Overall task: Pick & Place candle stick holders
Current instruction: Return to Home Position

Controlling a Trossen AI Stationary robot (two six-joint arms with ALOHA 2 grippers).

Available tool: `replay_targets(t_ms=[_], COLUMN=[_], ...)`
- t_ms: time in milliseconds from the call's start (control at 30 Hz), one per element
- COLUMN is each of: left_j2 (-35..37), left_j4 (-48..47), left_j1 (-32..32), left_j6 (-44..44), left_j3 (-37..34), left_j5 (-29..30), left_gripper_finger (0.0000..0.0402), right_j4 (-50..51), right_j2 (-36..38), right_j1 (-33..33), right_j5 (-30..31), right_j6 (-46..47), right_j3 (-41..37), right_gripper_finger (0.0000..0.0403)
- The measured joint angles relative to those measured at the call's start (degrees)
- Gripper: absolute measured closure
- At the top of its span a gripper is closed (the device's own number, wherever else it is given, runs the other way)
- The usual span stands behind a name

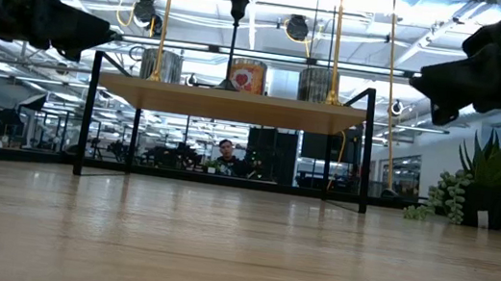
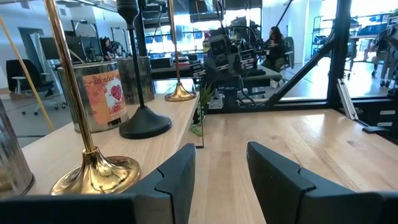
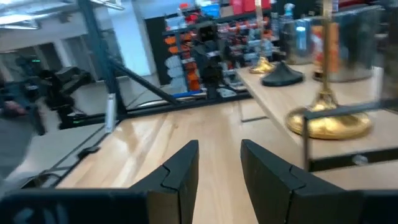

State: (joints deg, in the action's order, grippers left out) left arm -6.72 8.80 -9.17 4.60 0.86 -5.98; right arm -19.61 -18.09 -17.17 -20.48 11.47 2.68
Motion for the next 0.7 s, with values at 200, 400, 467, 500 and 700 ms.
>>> replay_targets(t_ms=[200,400,467,500,700], left_j2=[0.00,-0.02,0.00,-0.02,-0.02], left_j4=[0.04,0.02,0.02,0.02,0.02], left_j1=[0.00,0.00,0.00,0.00,0.00], left_j6=[0.00,0.02,0.02,0.02,0.02], left_j3=[0.04,0.07,0.07,0.07,0.07], left_j5=[0.00,0.00,0.00,0.02,0.02], left_gripper_finger=[0.0247,0.0247,0.0247,0.0247,0.0247], right_j4=[6.11,10.26,11.66,12.43,17.32], right_j2=[4.33,8.71,10.28,11.06,15.31], right_j1=[0.02,0.02,0.02,0.02,0.00], right_j5=[-0.78,-0.69,-0.67,-0.68,-0.60], right_j6=[-0.11,-0.11,-0.13,-0.13,1.03], right_j3=[-0.02,-0.02,-0.02,-0.02,0.66], right_gripper_finger=[0.0288,0.0285,0.0285,0.0285,0.0286])
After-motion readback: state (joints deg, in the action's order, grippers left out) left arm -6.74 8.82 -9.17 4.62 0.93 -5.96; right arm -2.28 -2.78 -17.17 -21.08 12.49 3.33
